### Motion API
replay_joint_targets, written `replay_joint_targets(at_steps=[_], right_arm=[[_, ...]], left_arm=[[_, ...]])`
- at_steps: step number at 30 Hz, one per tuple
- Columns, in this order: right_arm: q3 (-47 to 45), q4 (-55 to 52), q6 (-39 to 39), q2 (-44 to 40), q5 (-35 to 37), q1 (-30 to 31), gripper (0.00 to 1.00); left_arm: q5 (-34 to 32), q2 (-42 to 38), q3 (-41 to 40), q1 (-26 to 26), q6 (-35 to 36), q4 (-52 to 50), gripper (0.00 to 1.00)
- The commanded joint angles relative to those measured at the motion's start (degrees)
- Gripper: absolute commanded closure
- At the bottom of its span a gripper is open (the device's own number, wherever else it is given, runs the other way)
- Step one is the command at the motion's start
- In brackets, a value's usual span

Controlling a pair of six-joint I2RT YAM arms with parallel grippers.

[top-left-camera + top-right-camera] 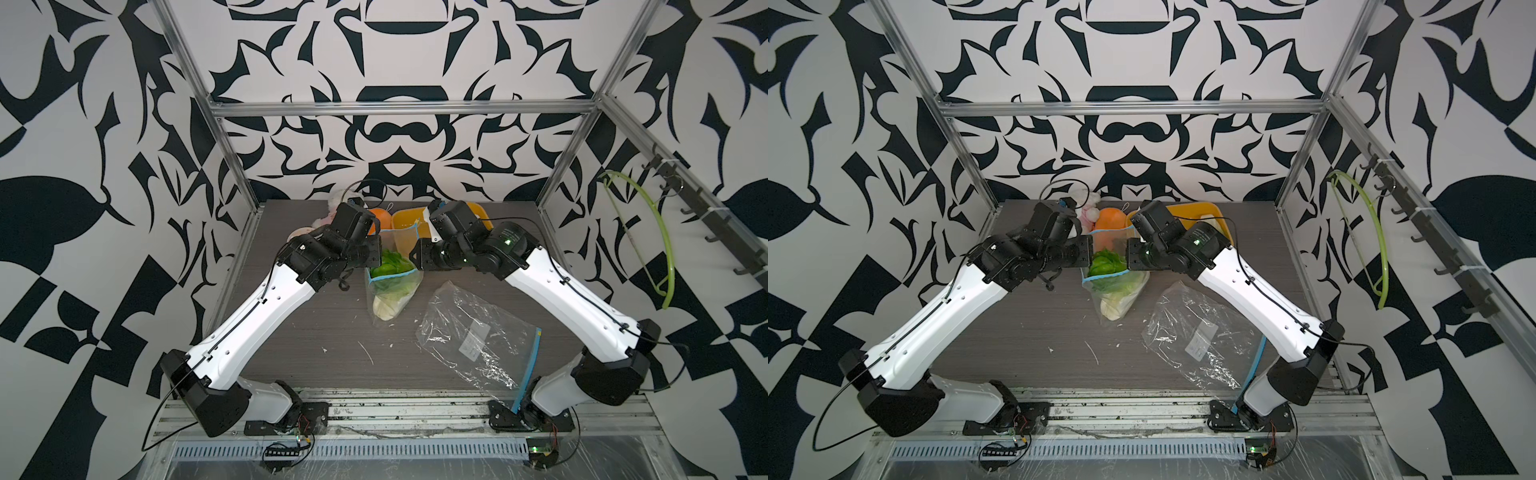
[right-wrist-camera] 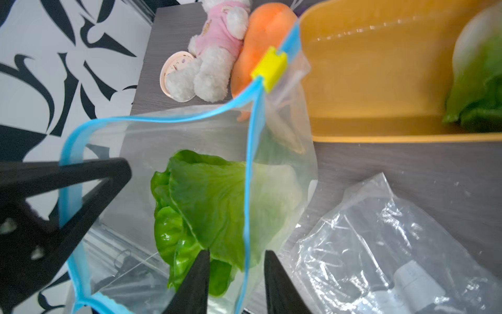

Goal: Put the chinese cabbages into a zipper bag and zip it
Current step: Adjust the zipper food storage bag at the center of the board.

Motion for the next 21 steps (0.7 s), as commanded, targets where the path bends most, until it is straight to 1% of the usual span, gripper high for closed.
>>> replay_joint_targets(at_steps=[1,2,3,4,7,10,12,13,15,17,21], right_arm=[[-1.1,2.8,1.8,-1.6,-0.4,0.2,0.83],[-1.1,3.4,2.0,-1.5,-0.5,0.3,0.89],[-1.0,4.3,1.8,-1.6,-0.5,0.3,0.97],[-0.4,4.8,1.2,-1.5,-0.5,0.3,1.0],[5.0,4.4,-2.9,0.5,0.1,0.3,1.0],[10.6,4.2,-8.1,3.1,1.7,0.3,1.0],[14.9,4.3,-12.2,5.7,0.2,0.2,1.0],[17.2,3.6,-13.4,7.3,-0.4,0.1,1.0],[23.3,2.0,-17.1,11.0,-3.8,0.0,1.0],[30.0,-2.3,-19.2,14.8,-3.9,0.0,1.0],[38.8,-8.2,-24.8,21.1,-1.9,-0.4,1.0]], left_arm=[[0.0,-0.2,1.1,0.3,-0.5,1.3,1.0],[-0.1,-0.3,1.0,0.2,-0.5,1.5,1.0],[-0.3,-0.3,1.0,0.3,-0.6,1.5,1.0],[-0.6,-0.5,1.2,0.3,-0.8,1.4,1.0],[-1.1,-1.4,2.8,0.3,-1.7,0.5,1.0],[-0.7,-3.7,3.0,0.2,-5.2,-0.4,1.0],[1.3,-5.2,1.2,-0.1,-8.4,0.4,1.0],[1.6,-7.7,0.5,-0.4,-9.4,0.8,1.0],[0.9,-9.9,-1.4,-0.9,-12.1,1.5,1.0],[1.4,-11.6,-3.4,-1.4,-14.7,3.1,1.0],[1.9,-12.9,-7.3,-2.9,-17.8,8.4,1.0]])
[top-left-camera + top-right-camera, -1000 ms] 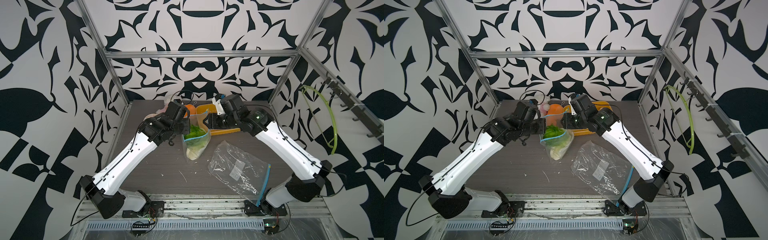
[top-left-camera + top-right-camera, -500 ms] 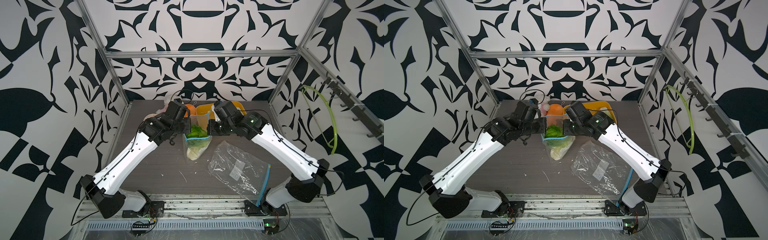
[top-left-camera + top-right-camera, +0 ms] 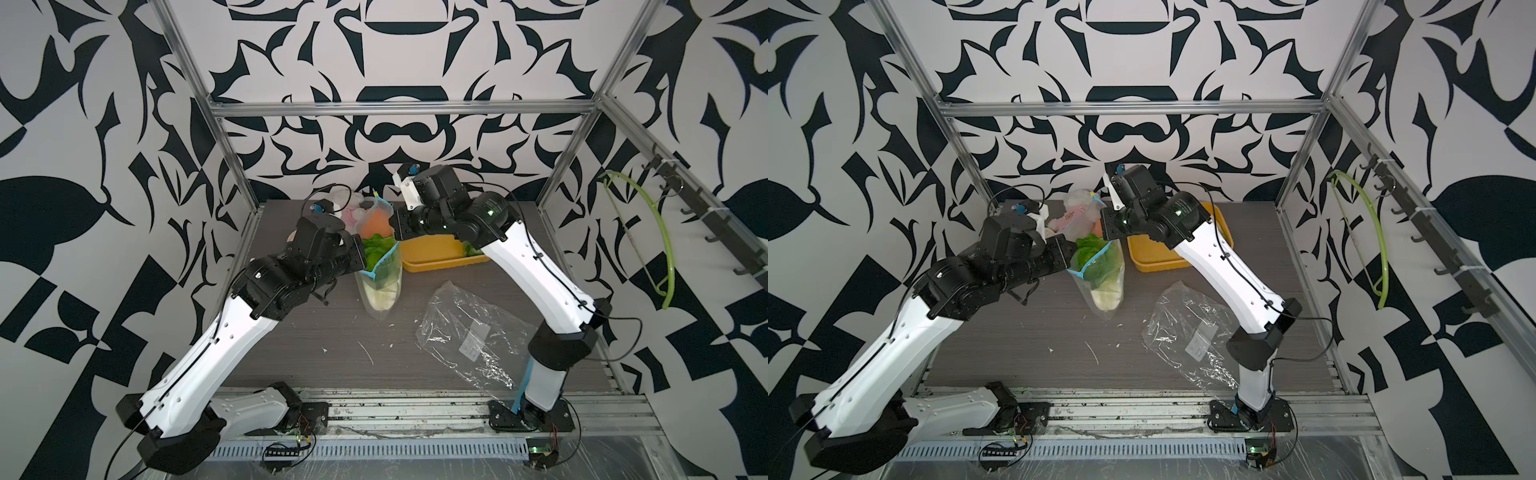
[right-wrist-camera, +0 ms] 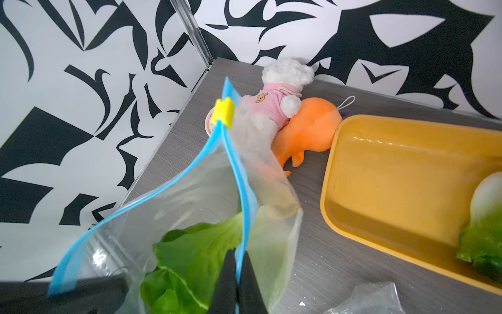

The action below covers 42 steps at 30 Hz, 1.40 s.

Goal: Put the chinese cabbages into a zipper bag and zip it
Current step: Adjust the zipper food storage bag at the center of the board.

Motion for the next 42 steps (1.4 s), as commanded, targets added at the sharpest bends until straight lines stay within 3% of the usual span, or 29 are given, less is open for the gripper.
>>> replay_joint_targets(at_steps=[1,6,8,10,13,21,26,30,36,42], right_arm=[[7.6,-6.1,-7.8,3.6,0.4,-0.5,1.0],[9.0,-7.1,-13.4,5.7,-1.7,-0.9,1.0],[9.0,-7.0,-15.7,5.6,-3.1,-1.5,1.0],[8.8,-6.7,-18.5,5.2,-4.3,-2.0,1.0],[8.7,-7.1,-22.5,4.8,-6.0,-2.7,1.0],[11.6,-10.9,-32.5,1.8,-7.3,-3.0,1.0],[10.9,-11.2,-38.2,-1.4,-6.5,-3.0,1.0],[0.5,-6.7,-41.6,-5.2,-8.0,-3.0,1.0],[-7.2,-4.8,-43.6,-4.6,-8.5,-3.0,1.0],[-9.5,-4.4,-44.3,-3.1,-9.2,-3.0,1.0]], left_arm=[[2.5,0.6,-3.4,-0.8,-4.5,6.1,1.0],[4.7,-0.7,-6.3,-0.8,-3.3,10.4,0.69],[1.9,-3.2,-7.1,-0.7,-0.6,10.9,0.5],[-2.9,-5.3,-6.4,-0.5,3.3,9.1,0.42],[-9.7,-7.7,-5.0,0.9,10.6,5.9,0.41],[-9.5,-11.6,-8.9,13.2,23.2,7.3,0.36],[-2.5,-12.5,-12.0,18.3,28.2,11.2,0.35],[1.8,-15.1,-18.1,18.3,32.4,17.4,0.34],[18.3,-19.1,-28.8,18.3,40.6,27.0,0.32],[30.6,-21.9,-37.2,18.3,43.9,34.2,0.34]])
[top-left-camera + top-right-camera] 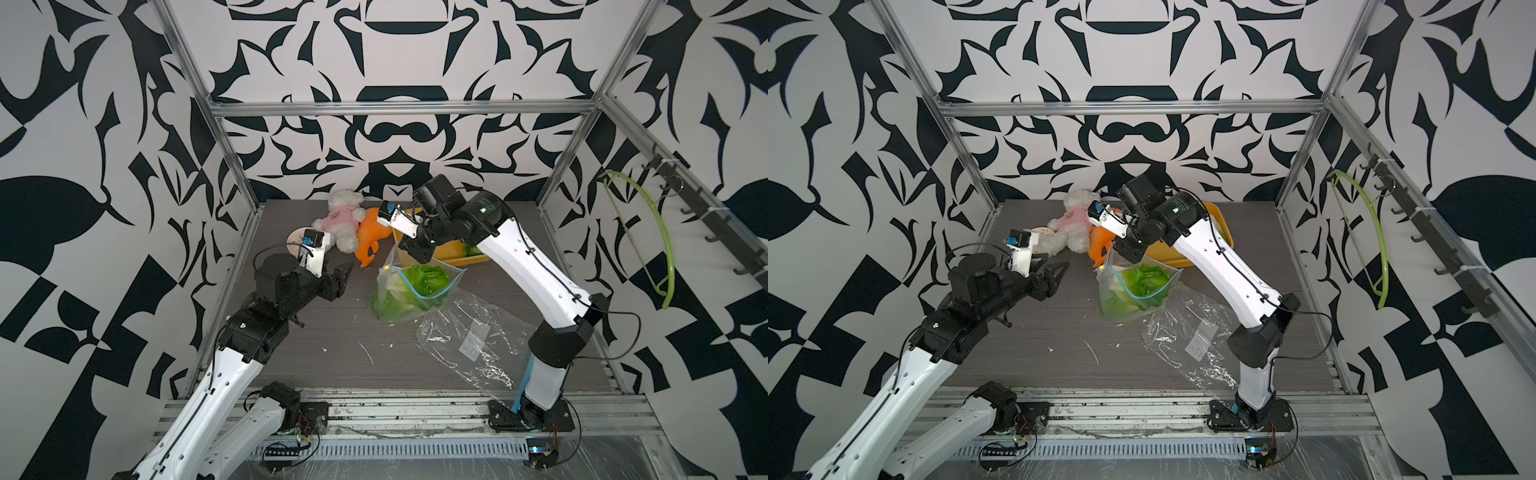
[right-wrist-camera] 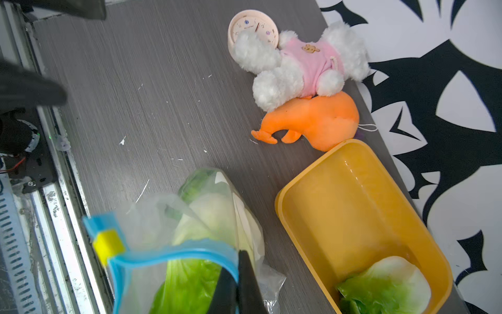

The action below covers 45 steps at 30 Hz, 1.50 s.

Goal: Put the chinese cabbages into a zipper bag and zip it
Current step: Adjust the zipper food storage bag at the center of the board.

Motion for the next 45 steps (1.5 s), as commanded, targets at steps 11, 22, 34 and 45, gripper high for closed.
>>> replay_joint_targets(at_steps=[11,22,34,45], right_arm=[[2.6,3.1,-1.2,0.2,-3.0,-0.1,1.0],[3.4,3.1,-0.9,-0.4,-5.3,-0.2,1.0],[0.5,4.2,-0.2,-1.2,-6.5,-0.4,1.0],[-7.8,8.8,1.5,-8.9,-5.9,-1.5,0.87]], left_arm=[[16.0,-0.8,-7.5,-1.7,7.7,12.5,0.39],[16.7,6.1,-7.7,-1.7,12.5,17.3,0.47],[20.2,13.7,-7.9,-1.7,13.2,25.6,0.75],[19.6,12.8,-7.9,-1.7,12.6,26.0,1.0]])
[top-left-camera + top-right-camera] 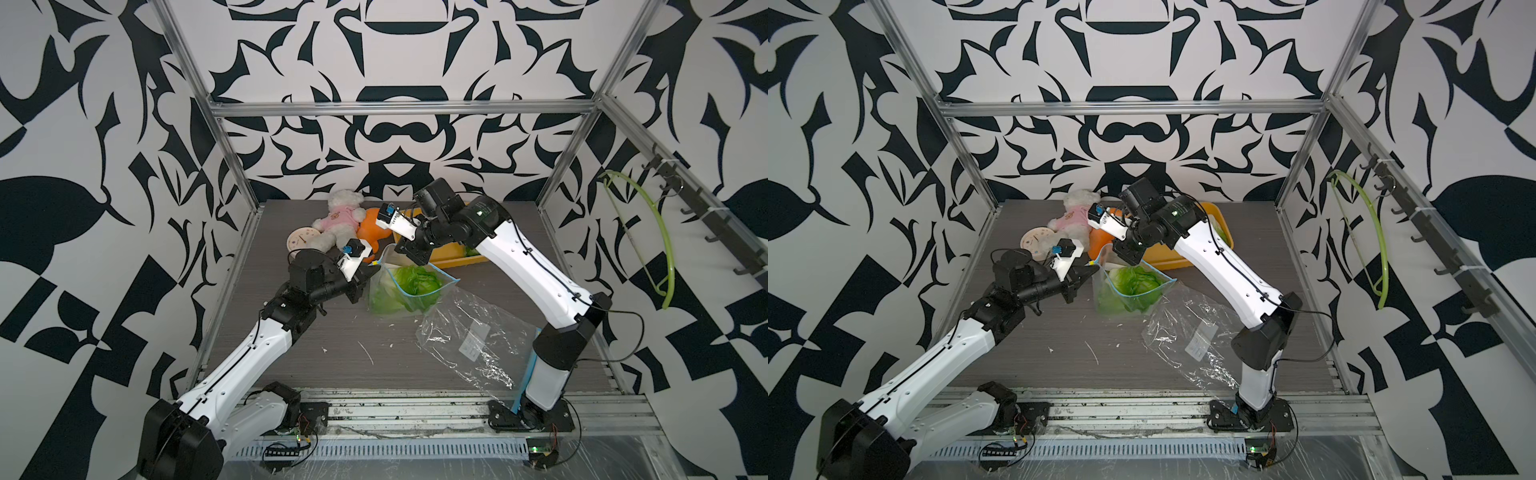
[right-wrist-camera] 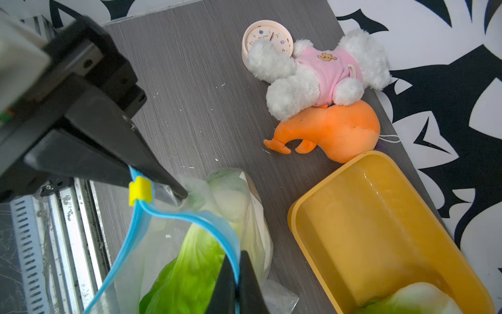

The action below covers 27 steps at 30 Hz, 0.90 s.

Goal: Put the chinese cabbages into a zipper bag and zip it
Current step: Adjust the zipper food storage bag at the center of the board.

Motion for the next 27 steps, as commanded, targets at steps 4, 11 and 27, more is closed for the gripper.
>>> replay_joint_targets(at_steps=[4,11,27], right_arm=[[-4.2,3.5,3.2,-10.5,-1.9,-3.3,0.72],[-18.2,5.0,7.5,-22.5,-2.0,-9.1,0.43],[-29.8,-0.4,3.9,-26.9,-0.8,-9.6,0.43]], left_arm=[[-0.6,-0.9,2.4,-0.1,0.0,-2.7,1.0],[-2.2,-1.0,3.5,-0.1,-1.6,-4.3,1.0],[-5.4,1.7,8.1,0.0,-1.9,-8.9,1.0]])
